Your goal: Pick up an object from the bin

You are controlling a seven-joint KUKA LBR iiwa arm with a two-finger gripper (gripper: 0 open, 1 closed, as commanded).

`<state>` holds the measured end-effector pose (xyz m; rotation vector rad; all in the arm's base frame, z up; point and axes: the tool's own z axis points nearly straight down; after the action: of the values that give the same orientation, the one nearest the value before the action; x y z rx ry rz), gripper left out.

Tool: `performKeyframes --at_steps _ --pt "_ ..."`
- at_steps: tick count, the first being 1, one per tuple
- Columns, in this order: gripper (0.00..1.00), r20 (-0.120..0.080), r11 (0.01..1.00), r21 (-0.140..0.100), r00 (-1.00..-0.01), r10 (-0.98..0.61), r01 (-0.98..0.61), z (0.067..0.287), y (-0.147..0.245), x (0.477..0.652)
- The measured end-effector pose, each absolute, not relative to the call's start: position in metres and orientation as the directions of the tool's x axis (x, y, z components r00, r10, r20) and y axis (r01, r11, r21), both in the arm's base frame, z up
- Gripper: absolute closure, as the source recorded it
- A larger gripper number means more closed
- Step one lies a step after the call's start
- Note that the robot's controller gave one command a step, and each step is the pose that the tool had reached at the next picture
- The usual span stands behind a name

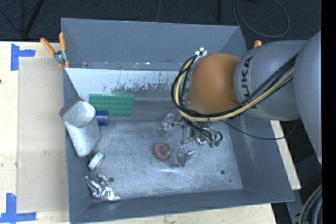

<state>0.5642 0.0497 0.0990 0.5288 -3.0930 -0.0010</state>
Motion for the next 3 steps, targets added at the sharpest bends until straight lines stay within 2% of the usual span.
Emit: performKeyframes --at_steps 1,2,3 --pt "0.0 -0.003 0.972 -0.002 -0.972 -0.236 -0.236 0.072 0.069 0.555" --pt "0.0 -0.005 0.988 0.004 -0.988 -0.156 -0.156 0.073 0.056 0.554" --pt "1.0 -0.005 0.987 0.002 -0.987 -0.159 -0.159 0.075 0.056 0.555"
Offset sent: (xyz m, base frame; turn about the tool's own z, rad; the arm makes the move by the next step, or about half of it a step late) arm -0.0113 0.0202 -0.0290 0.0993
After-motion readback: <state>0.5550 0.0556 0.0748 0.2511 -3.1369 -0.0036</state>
